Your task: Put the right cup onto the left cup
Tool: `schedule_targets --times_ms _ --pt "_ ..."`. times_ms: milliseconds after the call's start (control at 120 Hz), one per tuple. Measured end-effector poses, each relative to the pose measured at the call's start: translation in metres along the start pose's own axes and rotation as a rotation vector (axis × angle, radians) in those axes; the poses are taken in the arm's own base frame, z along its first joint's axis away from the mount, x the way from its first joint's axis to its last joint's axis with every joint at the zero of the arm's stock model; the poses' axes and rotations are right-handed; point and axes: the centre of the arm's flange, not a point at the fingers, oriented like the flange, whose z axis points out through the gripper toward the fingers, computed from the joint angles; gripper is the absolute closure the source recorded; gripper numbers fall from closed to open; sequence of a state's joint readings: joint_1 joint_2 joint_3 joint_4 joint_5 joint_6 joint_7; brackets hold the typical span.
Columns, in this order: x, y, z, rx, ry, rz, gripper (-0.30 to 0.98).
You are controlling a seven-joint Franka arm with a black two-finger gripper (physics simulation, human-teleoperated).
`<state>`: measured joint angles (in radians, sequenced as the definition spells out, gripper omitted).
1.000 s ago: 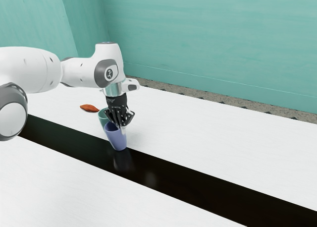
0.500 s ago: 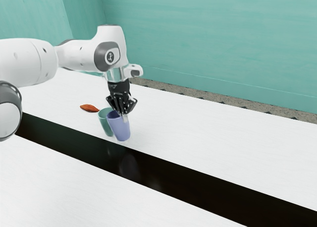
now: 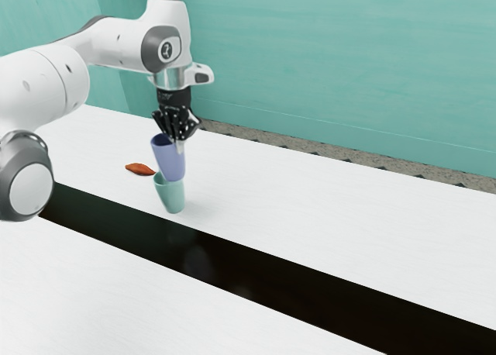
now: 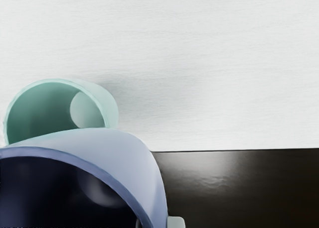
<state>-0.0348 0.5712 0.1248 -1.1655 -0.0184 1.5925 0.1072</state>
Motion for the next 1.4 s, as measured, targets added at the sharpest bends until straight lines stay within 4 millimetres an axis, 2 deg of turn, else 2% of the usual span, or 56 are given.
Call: schedule_targets --times_ms 125,267,450,675,1133,1217,1400 --pt "0.006 -0.009 -0.001 0.020 0.001 -0.003 0.79" --pt "0.013 -0.020 0.010 0.027 -0.015 -0.009 0.79" --pt "0.021 -0.032 0.014 0.034 -0.006 -0.010 0.79" --pt "0.030 -0.036 0.020 0.049 0.001 0.005 0.79" --pt "0.041 -0.043 0.049 0.044 -0.016 0.020 0.78" --pt "0.041 -0.043 0.049 0.043 -0.014 0.023 0.71" --pt "0.038 -0.040 0.043 0.037 -0.013 0.024 0.40"
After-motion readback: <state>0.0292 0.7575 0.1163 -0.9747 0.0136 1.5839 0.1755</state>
